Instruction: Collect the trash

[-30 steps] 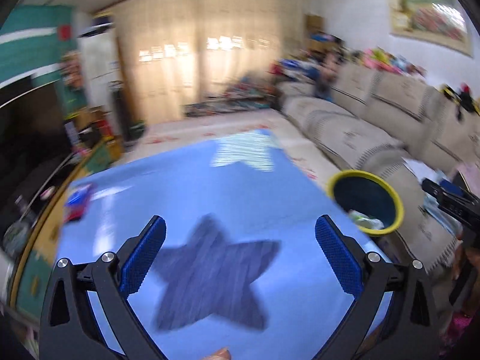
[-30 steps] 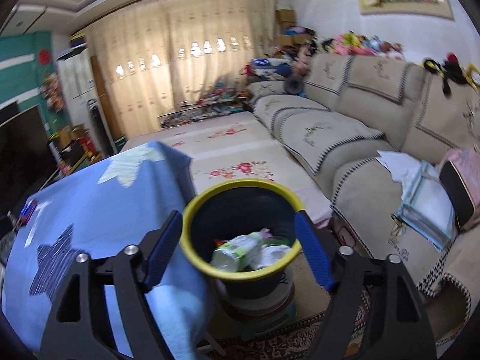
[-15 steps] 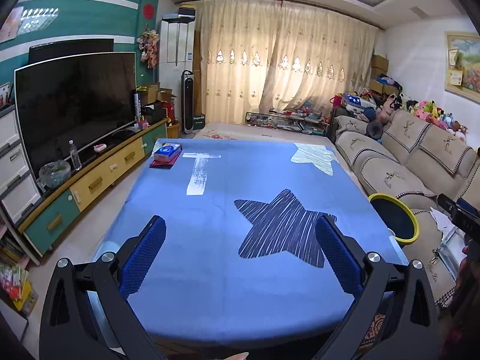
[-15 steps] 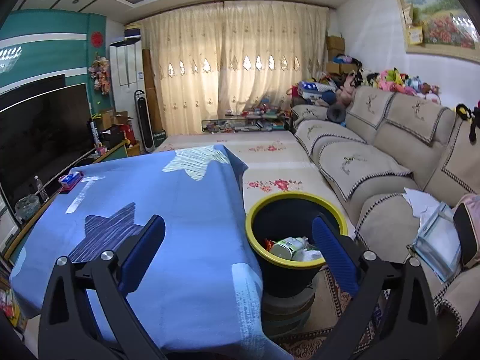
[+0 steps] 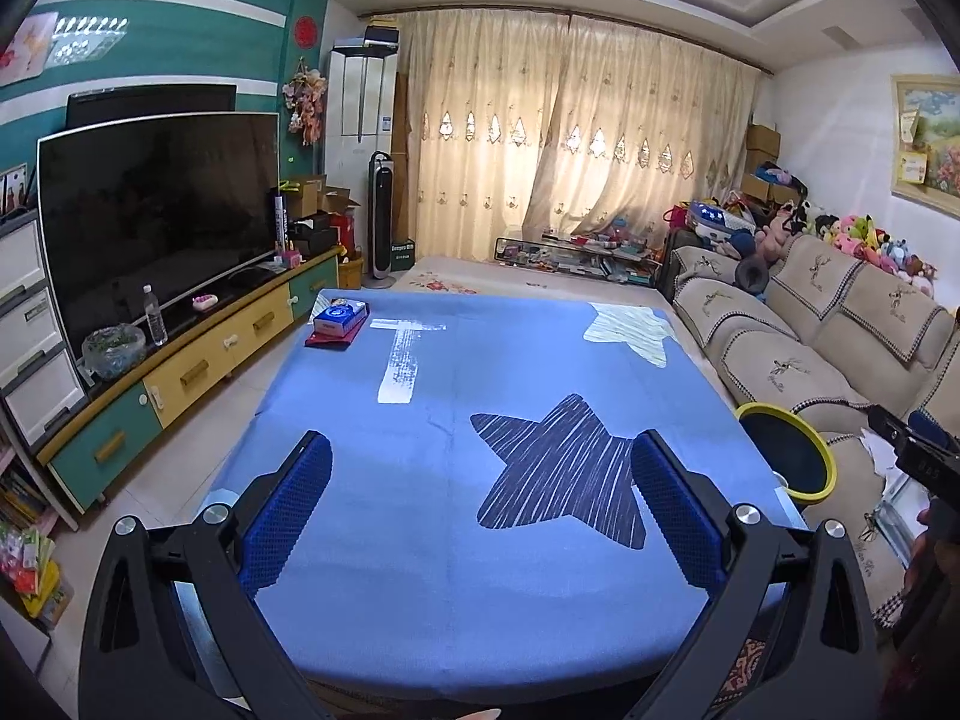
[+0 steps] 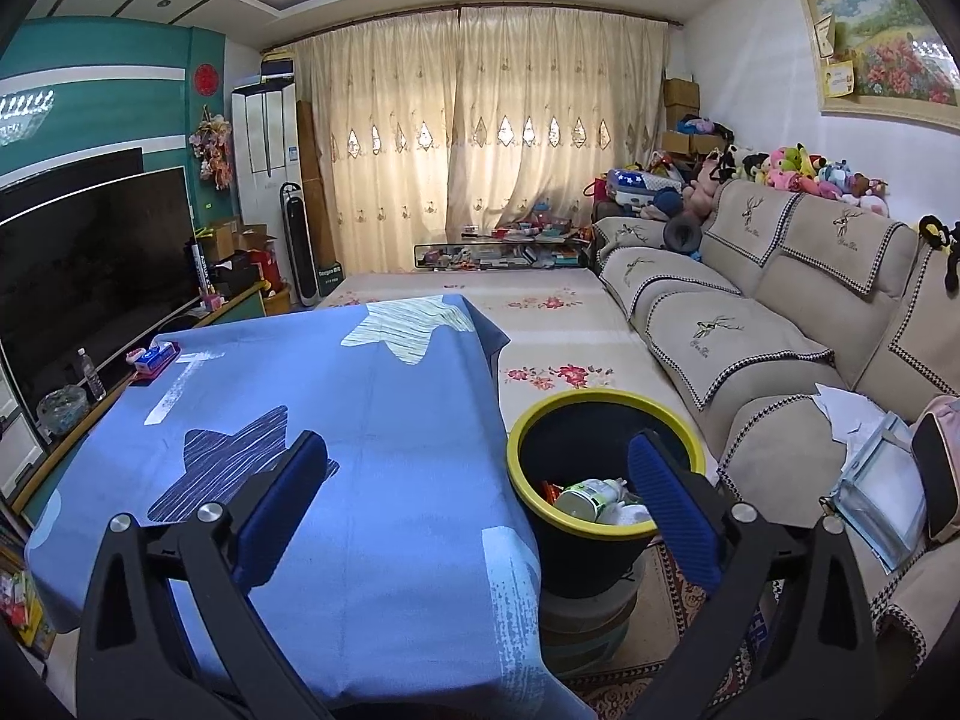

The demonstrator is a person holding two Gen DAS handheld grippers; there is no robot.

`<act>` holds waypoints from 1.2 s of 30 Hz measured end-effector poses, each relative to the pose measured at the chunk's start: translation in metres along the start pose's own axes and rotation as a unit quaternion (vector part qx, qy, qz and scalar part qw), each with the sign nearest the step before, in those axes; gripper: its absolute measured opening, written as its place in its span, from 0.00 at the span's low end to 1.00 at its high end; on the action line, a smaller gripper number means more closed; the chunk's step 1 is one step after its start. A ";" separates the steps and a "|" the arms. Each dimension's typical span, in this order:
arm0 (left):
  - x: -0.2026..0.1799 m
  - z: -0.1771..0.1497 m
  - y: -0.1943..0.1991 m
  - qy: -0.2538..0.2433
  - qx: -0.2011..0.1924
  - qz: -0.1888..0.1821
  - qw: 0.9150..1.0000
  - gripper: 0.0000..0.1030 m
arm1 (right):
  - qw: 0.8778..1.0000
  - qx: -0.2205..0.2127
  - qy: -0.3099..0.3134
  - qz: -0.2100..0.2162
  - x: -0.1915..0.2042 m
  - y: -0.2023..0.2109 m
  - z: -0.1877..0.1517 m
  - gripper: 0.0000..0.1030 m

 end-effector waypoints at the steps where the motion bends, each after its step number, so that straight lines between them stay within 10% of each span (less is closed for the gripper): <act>1: 0.001 0.000 0.000 0.002 0.000 0.000 1.000 0.95 | 1.000 0.000 0.000 0.000 0.000 0.000 0.000 0.93; 36: -0.007 0.002 0.001 -0.012 -0.007 0.000 1.000 0.95 | 1.000 0.006 0.000 0.008 0.003 -0.007 -0.005 0.93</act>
Point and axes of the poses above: each gripper's, at about its wrist camera, not at the fingertips, and y roughly against the way its jaws point, x to its left, z to its top, the point moved 9 cm from there along -y, roughly the way its jaws point, and after that the axes turned 12 degrees about y, right-handed, at the moved point
